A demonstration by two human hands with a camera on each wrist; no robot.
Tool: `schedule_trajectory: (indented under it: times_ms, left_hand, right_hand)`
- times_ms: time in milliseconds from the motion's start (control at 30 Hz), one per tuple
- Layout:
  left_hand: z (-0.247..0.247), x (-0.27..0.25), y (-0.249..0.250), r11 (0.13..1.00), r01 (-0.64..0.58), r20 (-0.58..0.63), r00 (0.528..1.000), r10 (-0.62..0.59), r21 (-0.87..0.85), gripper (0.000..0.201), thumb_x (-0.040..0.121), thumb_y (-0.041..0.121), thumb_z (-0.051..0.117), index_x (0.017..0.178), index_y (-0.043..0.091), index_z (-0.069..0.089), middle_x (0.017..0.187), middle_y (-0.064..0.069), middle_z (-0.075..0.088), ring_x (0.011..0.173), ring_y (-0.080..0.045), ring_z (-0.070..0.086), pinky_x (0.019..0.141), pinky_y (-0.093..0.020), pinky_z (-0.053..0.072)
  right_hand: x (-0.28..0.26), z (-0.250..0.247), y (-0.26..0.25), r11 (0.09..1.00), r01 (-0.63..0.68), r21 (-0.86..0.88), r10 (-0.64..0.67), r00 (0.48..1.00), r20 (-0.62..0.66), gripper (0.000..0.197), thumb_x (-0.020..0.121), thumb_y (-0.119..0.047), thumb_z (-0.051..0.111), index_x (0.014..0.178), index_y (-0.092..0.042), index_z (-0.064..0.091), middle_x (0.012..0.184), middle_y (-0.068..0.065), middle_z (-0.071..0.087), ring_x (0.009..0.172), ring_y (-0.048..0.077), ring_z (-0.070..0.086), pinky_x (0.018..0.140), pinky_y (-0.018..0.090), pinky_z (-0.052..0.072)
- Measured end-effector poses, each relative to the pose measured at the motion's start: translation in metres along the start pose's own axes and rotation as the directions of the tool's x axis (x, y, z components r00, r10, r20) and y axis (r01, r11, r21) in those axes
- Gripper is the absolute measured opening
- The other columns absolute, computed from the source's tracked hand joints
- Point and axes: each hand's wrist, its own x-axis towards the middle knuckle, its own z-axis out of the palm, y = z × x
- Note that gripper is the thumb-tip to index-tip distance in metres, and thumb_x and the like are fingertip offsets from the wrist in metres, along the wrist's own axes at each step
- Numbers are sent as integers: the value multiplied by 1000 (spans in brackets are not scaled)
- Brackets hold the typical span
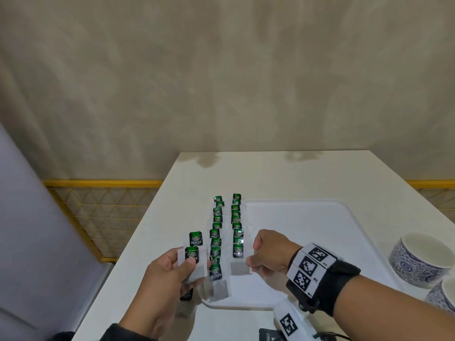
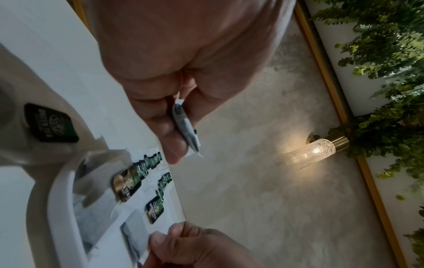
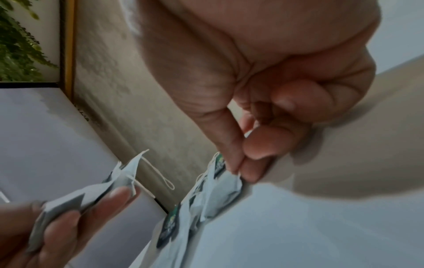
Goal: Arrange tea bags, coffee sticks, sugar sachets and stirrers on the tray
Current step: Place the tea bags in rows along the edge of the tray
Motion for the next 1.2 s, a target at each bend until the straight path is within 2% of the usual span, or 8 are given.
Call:
schedule_trajectory:
  times_ms: [200,333,433,533,667,767,900,1200]
  left_hand:
    - [5,-2,1,1000,6,90,996,-6,7,25,95,-2,48,111,9,64,98,-14,75,96,-30,71,63,-30,57]
    - [11,-5,4,1000,-8,187,982,11,-16,28,94,-5,48,114,7,63,101,-19,73,95,-34,70,61,-30,58]
    - [17,-7,5,1000,-22,245,969,21,3,27,92,-5,49,114,4,61,101,-22,72,90,-32,70,65,-30,58]
    - [16,-7,2,998,-43,188,982,35,41,24,94,-3,50,109,8,64,100,-20,73,92,-35,71,79,-44,57]
    - [4,-2,0,993,-63,12,998,63,96,20,96,2,50,96,9,69,95,-18,74,91,-38,70,88,-59,51]
    - [-4,-3,5,998,-48,-61,997,50,41,17,96,-1,47,97,0,64,87,-16,75,82,-33,73,72,-43,60]
    - [-6,-6,8,996,-50,-87,995,56,70,16,96,1,48,97,2,64,94,-16,73,80,-29,70,68,-37,59]
    - [-7,-14,8,994,-13,-97,995,23,110,16,96,4,50,97,7,65,90,-10,74,74,-21,69,57,-29,56]
  right_hand:
    - [-8,-3,-4,992,130,0,-129,985,-117,20,88,-30,66,87,-17,51,83,-2,61,66,15,55,60,23,43]
    - [-30,-5,-18,917,281,284,-298,955,16,24,90,-40,64,93,-16,65,85,0,70,55,8,56,49,14,41]
    - [-39,-4,-22,891,331,312,-358,933,31,19,88,-31,69,80,-14,65,74,-2,69,52,10,55,50,14,42]
    - [-35,-7,-18,930,301,208,-299,953,-44,20,88,-26,69,73,-14,64,71,-3,69,52,9,55,59,21,46]
    - [-29,-18,-3,978,182,104,-169,979,-115,22,90,-25,66,71,-15,61,77,2,70,57,11,56,52,19,42]
    - [-27,-18,5,995,86,41,-86,996,2,22,90,-25,66,71,-14,61,81,7,73,62,15,57,50,20,38]
    - [-25,-8,1,1000,11,10,-13,987,161,20,90,-24,66,74,-13,60,74,1,71,50,7,55,42,17,32]
    - [-15,6,-9,992,-71,-104,90,977,195,25,93,-24,63,72,-10,61,67,2,65,49,9,54,38,14,36]
